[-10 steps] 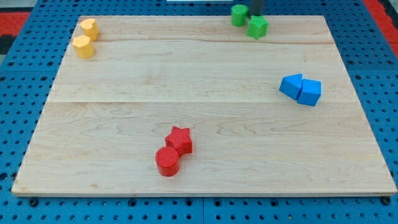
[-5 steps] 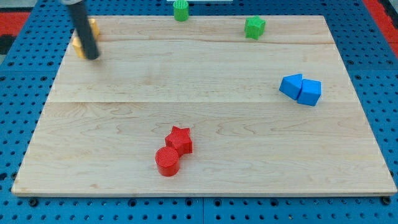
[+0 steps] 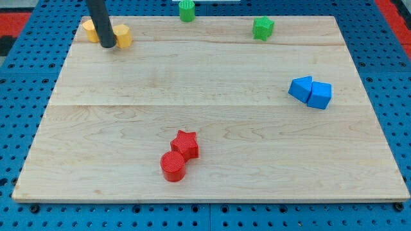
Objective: Push the yellow hexagon right to the yellow heart
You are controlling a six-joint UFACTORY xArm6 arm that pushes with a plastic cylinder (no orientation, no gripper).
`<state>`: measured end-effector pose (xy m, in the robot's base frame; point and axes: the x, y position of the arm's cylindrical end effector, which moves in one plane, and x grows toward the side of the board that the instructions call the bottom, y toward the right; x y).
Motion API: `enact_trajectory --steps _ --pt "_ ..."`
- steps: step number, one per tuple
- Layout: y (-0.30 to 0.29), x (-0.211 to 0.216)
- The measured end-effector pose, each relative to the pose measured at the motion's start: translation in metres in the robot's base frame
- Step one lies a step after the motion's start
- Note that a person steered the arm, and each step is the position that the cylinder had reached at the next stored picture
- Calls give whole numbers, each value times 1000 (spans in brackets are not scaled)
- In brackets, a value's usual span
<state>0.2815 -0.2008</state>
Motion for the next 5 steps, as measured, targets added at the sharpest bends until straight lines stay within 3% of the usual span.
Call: enact_trajectory --steps 1,2,3,4,5 --pt "34 -23" --pt "118 47" --pt "254 61" --pt "372 40" --pt "386 -16"
